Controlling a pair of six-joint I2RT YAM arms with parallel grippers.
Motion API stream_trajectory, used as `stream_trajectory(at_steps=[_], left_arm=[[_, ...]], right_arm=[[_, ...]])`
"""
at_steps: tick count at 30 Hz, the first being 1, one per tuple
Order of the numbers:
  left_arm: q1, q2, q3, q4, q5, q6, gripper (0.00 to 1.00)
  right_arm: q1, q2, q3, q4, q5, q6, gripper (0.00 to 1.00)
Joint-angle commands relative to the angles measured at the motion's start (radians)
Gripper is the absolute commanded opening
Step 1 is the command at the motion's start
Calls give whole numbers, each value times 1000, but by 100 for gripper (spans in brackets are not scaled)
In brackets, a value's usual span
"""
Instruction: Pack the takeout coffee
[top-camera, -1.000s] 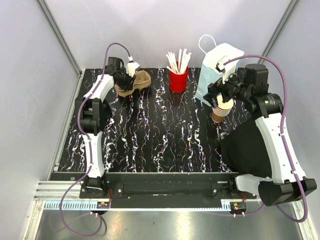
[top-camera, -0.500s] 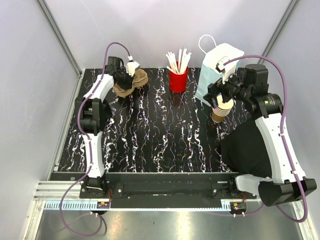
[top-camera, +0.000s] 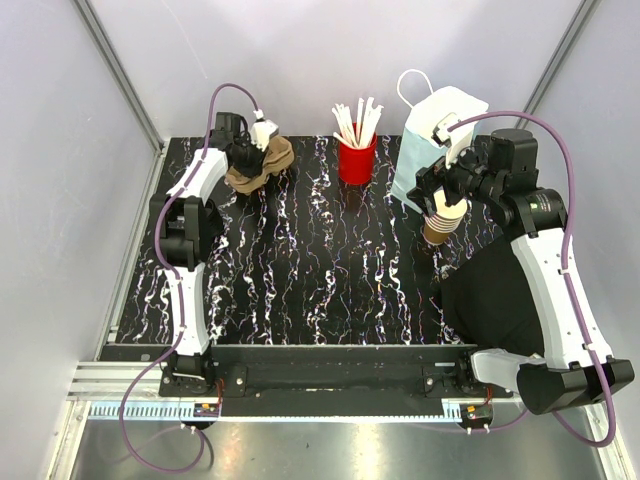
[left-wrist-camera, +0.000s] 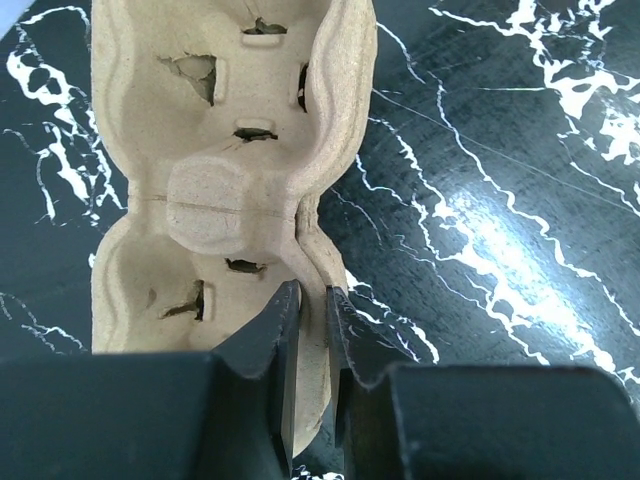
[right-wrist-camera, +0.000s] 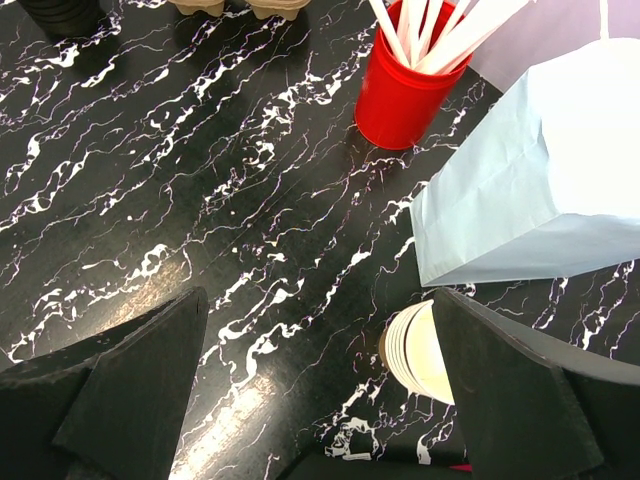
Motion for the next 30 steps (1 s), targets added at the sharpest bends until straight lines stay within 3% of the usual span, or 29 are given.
stream_trajectory(at_steps=[1,12,19,30], left_arm=[[5,-71,38,70,-60,-32,15],[2,-120,16,117,-68,-58,10],[-9,-199,-110,216,-108,-42,6],[-23,-240,-116,246,-123,-52,1]], right_arm=[[7,-27,0,47,-20,-2,100],[5,-33,-3,47,-22,0,100],[5,-30,-2,49,-19,-2,100],[5,-26,9,47,-17,4,100]])
